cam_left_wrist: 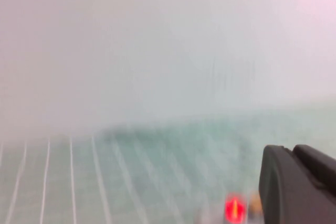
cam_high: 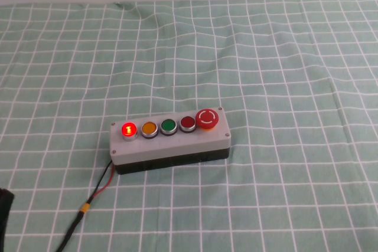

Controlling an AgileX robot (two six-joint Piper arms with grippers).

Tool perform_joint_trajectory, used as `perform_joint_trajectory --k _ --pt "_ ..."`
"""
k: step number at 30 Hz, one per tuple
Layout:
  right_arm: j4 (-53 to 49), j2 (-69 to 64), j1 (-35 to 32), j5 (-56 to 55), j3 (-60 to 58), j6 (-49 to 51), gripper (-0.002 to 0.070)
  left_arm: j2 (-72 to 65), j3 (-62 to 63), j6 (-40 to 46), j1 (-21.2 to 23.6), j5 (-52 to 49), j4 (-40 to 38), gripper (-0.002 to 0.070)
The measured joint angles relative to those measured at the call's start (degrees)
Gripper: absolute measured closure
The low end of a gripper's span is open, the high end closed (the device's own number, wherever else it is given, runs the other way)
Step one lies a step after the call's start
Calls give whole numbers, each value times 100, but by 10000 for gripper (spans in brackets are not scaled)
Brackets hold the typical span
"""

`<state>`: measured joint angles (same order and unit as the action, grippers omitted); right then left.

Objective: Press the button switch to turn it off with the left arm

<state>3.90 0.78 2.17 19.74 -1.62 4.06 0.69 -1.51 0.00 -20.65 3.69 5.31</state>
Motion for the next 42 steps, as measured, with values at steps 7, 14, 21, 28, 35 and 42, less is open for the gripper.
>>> perform_joint_trajectory --k 7,14,21,28,35,42 --pt "0 0 0 0 0 0 694 0 0 0 0 1622 0 677" --pt "0 0 0 0 0 0 694 0 0 0 0 1872 10 677" --pt "0 0 0 0 0 0 694 0 13 39 0 3336 21 677" --pt "0 0 0 0 0 0 694 11 1167 39 0 2112 21 677" --pt "0 0 0 0 0 0 694 -413 2875 0 0 -161 21 677" --pt "0 0 0 0 0 0 694 -1729 4174 -348 0 -1967 -42 677"
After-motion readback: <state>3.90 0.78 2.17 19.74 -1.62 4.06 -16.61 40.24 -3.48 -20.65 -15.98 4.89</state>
